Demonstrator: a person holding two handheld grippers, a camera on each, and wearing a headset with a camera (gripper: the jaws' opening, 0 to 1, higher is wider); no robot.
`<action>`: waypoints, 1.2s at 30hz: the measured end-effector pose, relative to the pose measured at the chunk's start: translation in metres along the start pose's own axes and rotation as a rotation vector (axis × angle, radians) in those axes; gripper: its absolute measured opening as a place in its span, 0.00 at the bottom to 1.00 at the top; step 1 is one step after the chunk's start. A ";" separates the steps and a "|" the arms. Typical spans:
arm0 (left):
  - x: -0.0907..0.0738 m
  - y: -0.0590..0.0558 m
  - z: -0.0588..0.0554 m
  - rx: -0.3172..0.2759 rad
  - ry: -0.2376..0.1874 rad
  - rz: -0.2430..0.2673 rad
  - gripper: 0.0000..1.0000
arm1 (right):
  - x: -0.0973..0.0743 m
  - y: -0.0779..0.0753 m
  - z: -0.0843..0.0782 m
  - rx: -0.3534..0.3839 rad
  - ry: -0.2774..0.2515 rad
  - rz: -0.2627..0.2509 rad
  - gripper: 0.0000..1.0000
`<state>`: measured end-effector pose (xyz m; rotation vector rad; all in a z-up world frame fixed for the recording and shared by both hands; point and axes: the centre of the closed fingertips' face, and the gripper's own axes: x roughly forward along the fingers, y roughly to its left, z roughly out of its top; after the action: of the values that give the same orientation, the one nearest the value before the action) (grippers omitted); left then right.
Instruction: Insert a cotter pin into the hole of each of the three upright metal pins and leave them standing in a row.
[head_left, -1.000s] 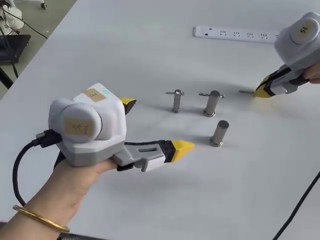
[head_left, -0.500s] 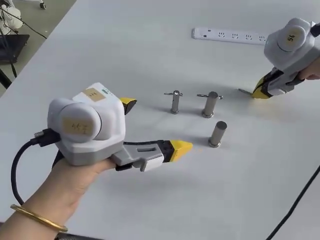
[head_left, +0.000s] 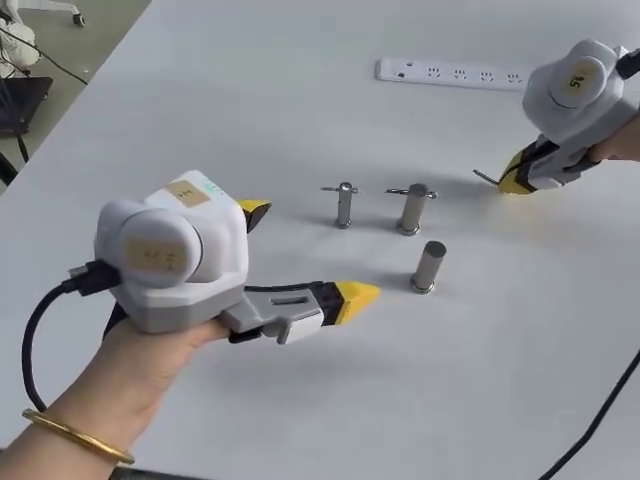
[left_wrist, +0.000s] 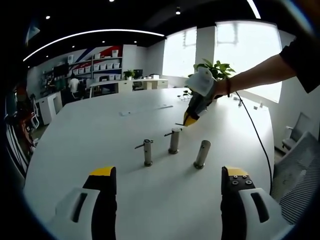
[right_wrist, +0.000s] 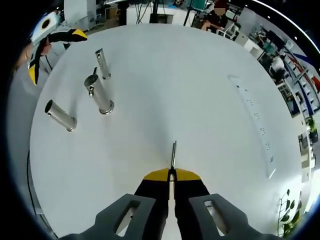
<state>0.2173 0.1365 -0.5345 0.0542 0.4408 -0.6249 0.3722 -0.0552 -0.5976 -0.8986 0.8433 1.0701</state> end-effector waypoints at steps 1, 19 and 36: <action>0.000 0.000 0.000 -0.002 -0.001 0.000 0.86 | -0.001 0.000 0.000 0.005 -0.004 -0.002 0.00; -0.004 -0.007 0.015 -0.017 -0.026 -0.027 0.72 | -0.043 0.034 0.028 -0.080 -0.151 -0.054 0.00; 0.016 -0.031 0.042 -0.090 -0.008 -0.157 0.49 | -0.078 0.093 0.069 -0.220 -0.246 -0.059 0.00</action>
<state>0.2275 0.0948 -0.5003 -0.0694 0.4684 -0.7588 0.2718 0.0008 -0.5179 -0.9446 0.4990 1.2096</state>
